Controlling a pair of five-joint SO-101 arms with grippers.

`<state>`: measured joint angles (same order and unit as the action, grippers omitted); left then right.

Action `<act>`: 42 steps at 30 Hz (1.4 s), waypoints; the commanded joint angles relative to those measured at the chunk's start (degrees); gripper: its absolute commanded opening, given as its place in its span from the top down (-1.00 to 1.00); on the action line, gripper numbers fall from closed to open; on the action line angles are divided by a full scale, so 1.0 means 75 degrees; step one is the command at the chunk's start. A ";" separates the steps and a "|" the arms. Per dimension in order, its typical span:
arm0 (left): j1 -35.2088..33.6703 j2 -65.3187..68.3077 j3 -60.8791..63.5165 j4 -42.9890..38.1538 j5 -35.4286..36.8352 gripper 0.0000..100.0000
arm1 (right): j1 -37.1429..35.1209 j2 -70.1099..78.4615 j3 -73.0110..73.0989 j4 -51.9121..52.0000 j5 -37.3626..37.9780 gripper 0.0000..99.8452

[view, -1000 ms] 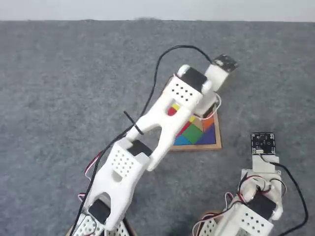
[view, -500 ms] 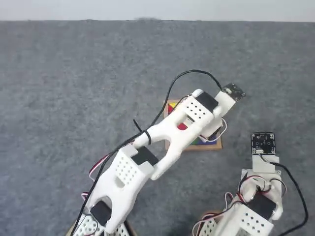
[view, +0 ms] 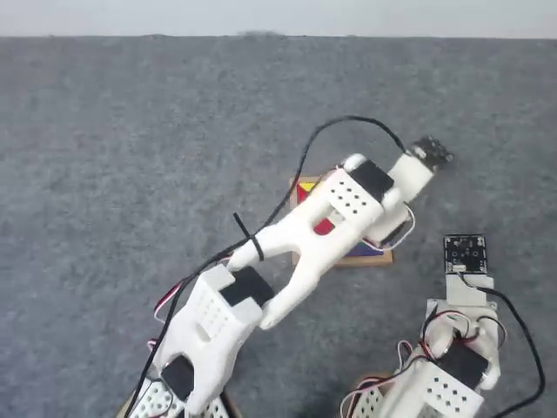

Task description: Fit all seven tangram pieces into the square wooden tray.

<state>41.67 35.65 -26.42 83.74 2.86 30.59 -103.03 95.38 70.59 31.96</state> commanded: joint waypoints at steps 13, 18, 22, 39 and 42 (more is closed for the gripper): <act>0.0070 0.1114 -0.1307 0.0199 0.0012 0.91 | 0.0041 -0.0088 0.0117 0.0041 0.0129 0.98; 0.0117 0.0598 -0.3100 0.1477 0.0012 0.91 | 0.0041 -0.0088 0.0117 0.0041 0.0129 0.98; -0.0410 -0.0105 -0.4589 0.2239 0.0223 0.91 | 0.0041 -0.0088 0.0117 0.0041 0.0129 0.98; -0.3587 -0.6318 -0.0709 0.1793 0.0223 0.91 | 0.0041 -0.0088 0.0129 0.0029 0.0129 0.98; -0.3950 -0.8123 0.1682 0.0821 0.0211 0.91 | 0.0041 -0.0088 0.0129 0.0029 0.0129 0.98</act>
<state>15.47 -7.25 -34.07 98.07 5.05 30.59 -103.03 95.38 70.59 31.96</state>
